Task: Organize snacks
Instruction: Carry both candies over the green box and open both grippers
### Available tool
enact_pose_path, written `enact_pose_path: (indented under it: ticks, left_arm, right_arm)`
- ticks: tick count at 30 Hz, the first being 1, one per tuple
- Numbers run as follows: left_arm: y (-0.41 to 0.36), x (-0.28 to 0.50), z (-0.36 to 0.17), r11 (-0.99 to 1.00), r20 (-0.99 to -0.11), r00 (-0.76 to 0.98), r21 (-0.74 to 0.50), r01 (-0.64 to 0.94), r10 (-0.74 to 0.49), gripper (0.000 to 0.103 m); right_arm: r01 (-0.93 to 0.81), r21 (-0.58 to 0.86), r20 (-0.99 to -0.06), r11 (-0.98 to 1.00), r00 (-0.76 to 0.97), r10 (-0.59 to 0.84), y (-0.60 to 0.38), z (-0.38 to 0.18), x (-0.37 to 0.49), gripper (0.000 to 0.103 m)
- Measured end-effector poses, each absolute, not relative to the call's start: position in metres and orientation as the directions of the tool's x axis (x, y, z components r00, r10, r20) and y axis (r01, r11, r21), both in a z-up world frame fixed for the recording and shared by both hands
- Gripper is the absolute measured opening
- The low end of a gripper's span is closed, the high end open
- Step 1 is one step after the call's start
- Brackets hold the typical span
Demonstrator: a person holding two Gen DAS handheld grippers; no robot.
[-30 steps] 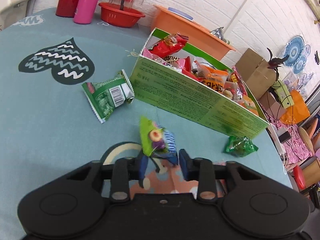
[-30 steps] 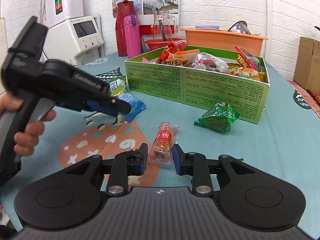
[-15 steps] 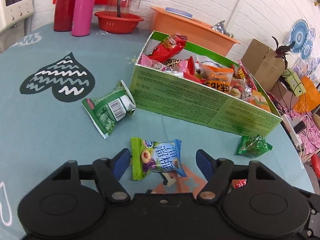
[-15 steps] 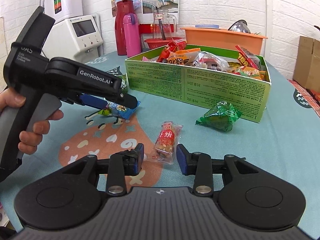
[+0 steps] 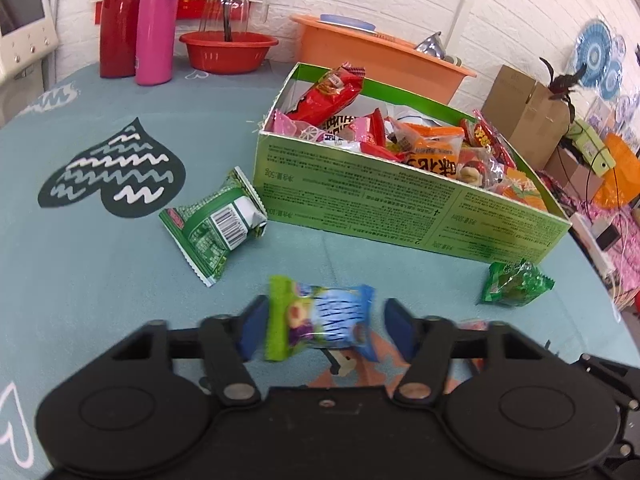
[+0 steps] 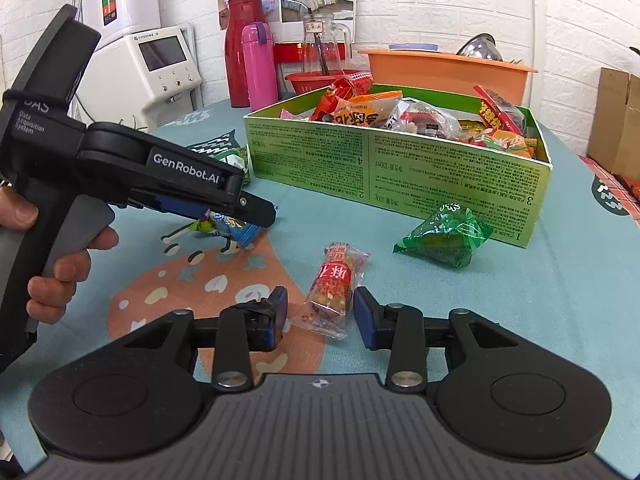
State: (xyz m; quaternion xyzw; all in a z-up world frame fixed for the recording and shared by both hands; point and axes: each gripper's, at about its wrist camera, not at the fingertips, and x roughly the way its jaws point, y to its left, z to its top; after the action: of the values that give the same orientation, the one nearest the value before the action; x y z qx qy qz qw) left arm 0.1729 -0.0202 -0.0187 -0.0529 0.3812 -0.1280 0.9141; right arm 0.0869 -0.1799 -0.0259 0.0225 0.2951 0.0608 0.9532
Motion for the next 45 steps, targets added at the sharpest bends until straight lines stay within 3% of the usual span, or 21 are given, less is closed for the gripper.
enact_pose_path:
  ticks: [2, 9, 18, 27, 39, 42, 44, 45]
  left_arm:
    - [-0.02, 0.172, -0.02, 0.957, -0.681, 0.673, -0.194, 0.215, -0.289, 0.075]
    - [-0.011, 0.156, -0.011, 0.923, -0.665, 0.64, -0.291, 0.252, -0.384, 0.064]
    - [-0.024, 0.15, 0.062, 0.884, -0.519, 0.716, -0.281, 0.373, -0.467, 0.064]
    - [-0.04, 0.2, 0.093, 0.913, -0.434, 0.804, -0.223, 0.341, -0.406, 0.065]
    - [-0.058, 0.281, 0.069, 0.909, -0.463, 0.785, -0.269, 0.318, -0.412, 0.066]
    - [-0.062, 0.296, 0.062, 0.913, -0.481, 0.778, -0.263, 0.312, -0.405, 0.067]
    - [-0.063, 0.302, 0.058, 0.915, -0.486, 0.776, -0.26, 0.309, -0.401, 0.076]
    - [-0.064, 0.305, 0.055, 0.918, -0.487, 0.78, -0.25, 0.307, -0.393, 0.091]
  right_arm:
    - [-0.112, 0.072, -0.56, 0.991, 0.818, 0.134, -0.179, -0.026, 0.087, 0.053]
    - [-0.156, 0.088, -0.506, 0.984, 0.844, 0.179, -0.177, -0.013, 0.076, 0.05]
    - [-0.16, 0.019, -0.369, 0.987, 0.916, 0.156, -0.186, 0.035, 0.086, 0.05]
    - [-0.061, -0.034, -0.262, 0.998, 0.964, 0.05, -0.21, 0.06, 0.125, 0.051]
    - [-0.01, -0.056, -0.323, 0.998, 0.947, -0.009, -0.231, 0.042, 0.208, 0.051]
    - [-0.009, -0.061, -0.344, 0.998, 0.939, -0.012, -0.233, 0.036, 0.224, 0.051]
    - [-0.008, -0.051, -0.355, 0.999, 0.935, -0.01, -0.235, 0.033, 0.232, 0.051]
    - [-0.012, -0.047, -0.364, 0.999, 0.931, -0.006, -0.237, 0.031, 0.236, 0.052]
